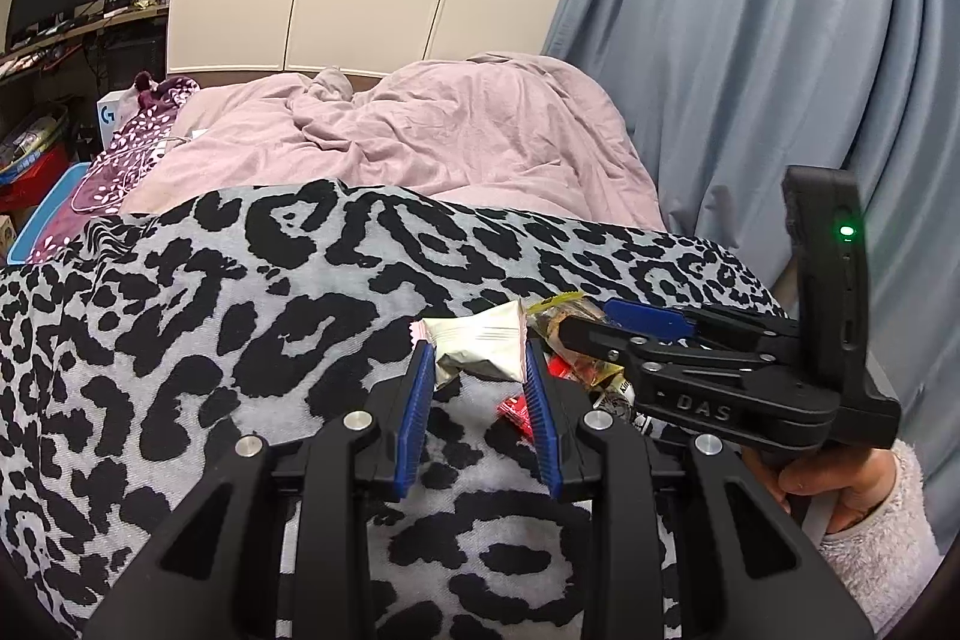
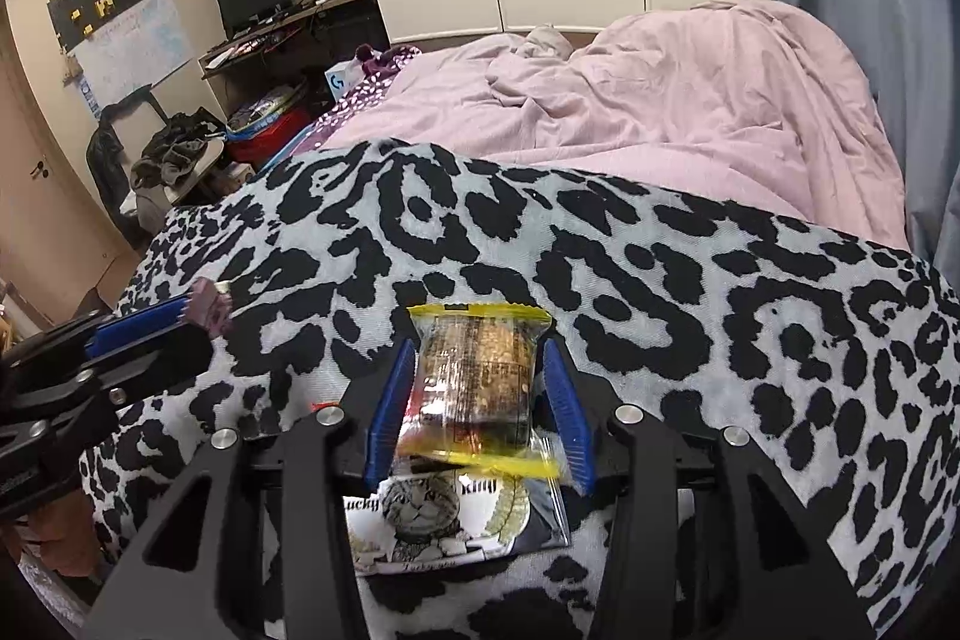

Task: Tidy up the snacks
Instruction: 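Lift and carry the granola bar and white packet toward the cream basket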

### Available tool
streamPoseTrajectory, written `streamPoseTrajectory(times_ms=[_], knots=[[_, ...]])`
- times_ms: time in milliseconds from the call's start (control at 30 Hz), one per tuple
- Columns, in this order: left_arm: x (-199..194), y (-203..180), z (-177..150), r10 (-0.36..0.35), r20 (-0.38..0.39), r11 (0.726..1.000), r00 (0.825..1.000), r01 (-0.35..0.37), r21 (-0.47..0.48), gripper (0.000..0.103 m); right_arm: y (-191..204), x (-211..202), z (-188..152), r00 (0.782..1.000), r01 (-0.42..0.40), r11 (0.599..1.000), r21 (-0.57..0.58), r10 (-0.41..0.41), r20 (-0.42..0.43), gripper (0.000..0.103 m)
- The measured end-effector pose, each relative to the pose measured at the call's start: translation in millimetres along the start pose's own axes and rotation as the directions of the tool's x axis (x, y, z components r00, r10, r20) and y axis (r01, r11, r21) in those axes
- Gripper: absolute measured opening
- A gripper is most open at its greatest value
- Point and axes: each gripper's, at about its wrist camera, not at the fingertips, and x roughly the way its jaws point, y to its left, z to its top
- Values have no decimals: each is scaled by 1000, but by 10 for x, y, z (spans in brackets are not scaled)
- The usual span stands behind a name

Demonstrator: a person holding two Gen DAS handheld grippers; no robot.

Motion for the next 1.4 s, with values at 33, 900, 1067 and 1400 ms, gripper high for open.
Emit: streamPoseTrajectory(times_ms=[33, 900, 1067, 1400], knots=[[-3, 4, -1, 0, 0, 1000, 1000, 0, -2, 30, -2, 40, 12, 1000, 0, 1000, -2, 0, -8, 50], [-56, -313, -20, -16, -8, 999, 1000, 16, 50, 30, -375, -688, -302, 991, 11, 992, 128, -28, 134, 40], [-21, -498, -25, -30, -19, 997, 999, 31, 77, 30, -622, -992, -516, 981, 18, 979, 202, -56, 183, 40], [88, -970, -82, -67, -50, 986, 997, 73, 151, 30, -1064, -1559, -1024, 953, 76, 944, 321, -164, 256, 40]])
